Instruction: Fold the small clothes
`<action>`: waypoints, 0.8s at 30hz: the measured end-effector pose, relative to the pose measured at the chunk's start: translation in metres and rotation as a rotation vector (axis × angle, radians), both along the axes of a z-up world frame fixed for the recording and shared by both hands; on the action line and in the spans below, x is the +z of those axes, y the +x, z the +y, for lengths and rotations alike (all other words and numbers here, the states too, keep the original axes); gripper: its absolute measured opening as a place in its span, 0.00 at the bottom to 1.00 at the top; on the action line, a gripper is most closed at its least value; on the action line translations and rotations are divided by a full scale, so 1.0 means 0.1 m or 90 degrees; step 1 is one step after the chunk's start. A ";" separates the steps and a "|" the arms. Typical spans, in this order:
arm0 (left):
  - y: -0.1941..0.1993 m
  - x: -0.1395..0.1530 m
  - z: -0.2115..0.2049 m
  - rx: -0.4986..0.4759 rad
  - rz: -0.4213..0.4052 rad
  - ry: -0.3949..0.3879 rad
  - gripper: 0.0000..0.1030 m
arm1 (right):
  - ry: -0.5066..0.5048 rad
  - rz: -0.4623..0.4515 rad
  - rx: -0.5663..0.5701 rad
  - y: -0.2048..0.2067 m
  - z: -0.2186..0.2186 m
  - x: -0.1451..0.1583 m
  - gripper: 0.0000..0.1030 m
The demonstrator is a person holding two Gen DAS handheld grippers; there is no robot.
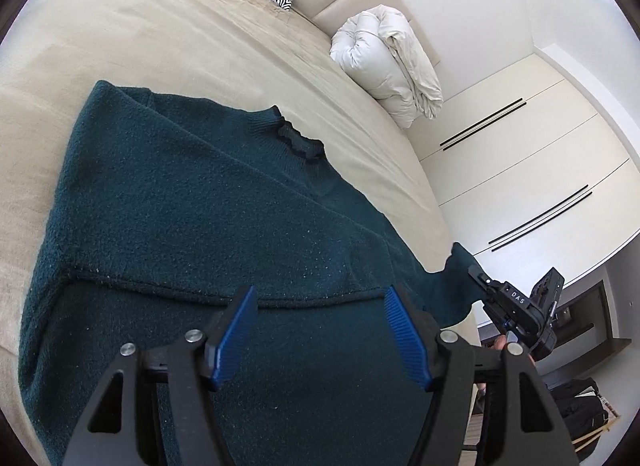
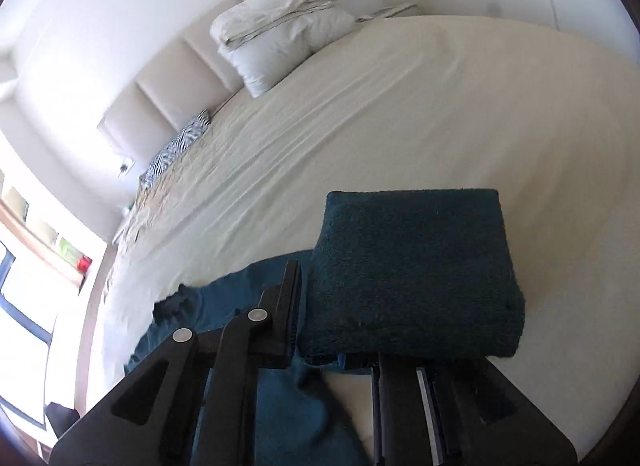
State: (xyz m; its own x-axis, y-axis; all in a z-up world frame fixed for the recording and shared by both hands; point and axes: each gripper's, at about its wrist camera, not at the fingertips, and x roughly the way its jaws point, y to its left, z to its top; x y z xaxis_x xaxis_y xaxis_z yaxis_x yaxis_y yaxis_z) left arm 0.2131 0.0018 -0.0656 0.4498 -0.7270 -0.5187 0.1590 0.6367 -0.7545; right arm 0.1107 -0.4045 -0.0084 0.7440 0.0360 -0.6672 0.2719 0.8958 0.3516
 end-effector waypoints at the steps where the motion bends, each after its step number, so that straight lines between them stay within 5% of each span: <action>1: 0.03 -0.01 0.00 0.001 0.006 -0.012 0.71 | -0.054 0.023 0.071 0.15 0.45 -0.03 0.13; 4: 0.10 -0.08 0.01 0.007 0.028 -0.045 0.73 | -0.149 0.065 0.200 0.39 1.45 -0.30 0.13; 10: 0.16 -0.24 -0.12 -0.010 0.071 -0.061 0.84 | -0.122 0.122 0.256 0.29 2.10 -0.82 0.17; 12: 0.18 -0.32 -0.19 -0.015 0.099 -0.053 0.84 | -0.099 0.101 0.272 0.18 2.05 -0.82 0.24; 14: 0.21 -0.36 -0.27 -0.022 0.113 -0.057 0.84 | -0.056 0.089 0.272 0.02 1.94 -0.80 0.42; 15: 0.22 -0.35 -0.30 -0.021 0.114 -0.050 0.84 | -0.033 0.079 0.267 -0.08 1.88 -0.80 0.60; 16: 0.25 -0.35 -0.34 -0.019 0.115 -0.043 0.86 | -0.014 0.065 0.260 -0.19 1.82 -0.79 0.65; 21: 0.41 -0.36 -0.55 -0.035 0.117 0.002 0.86 | 0.109 0.063 0.225 -0.59 1.47 -0.91 0.65; 23: 0.44 -0.31 -0.64 -0.044 0.110 0.036 0.79 | 0.169 0.053 0.203 -0.74 1.31 -0.98 0.65; 24: 0.45 -0.30 -0.68 -0.048 0.111 0.055 0.67 | 0.194 0.045 0.193 -0.84 1.22 -0.99 0.65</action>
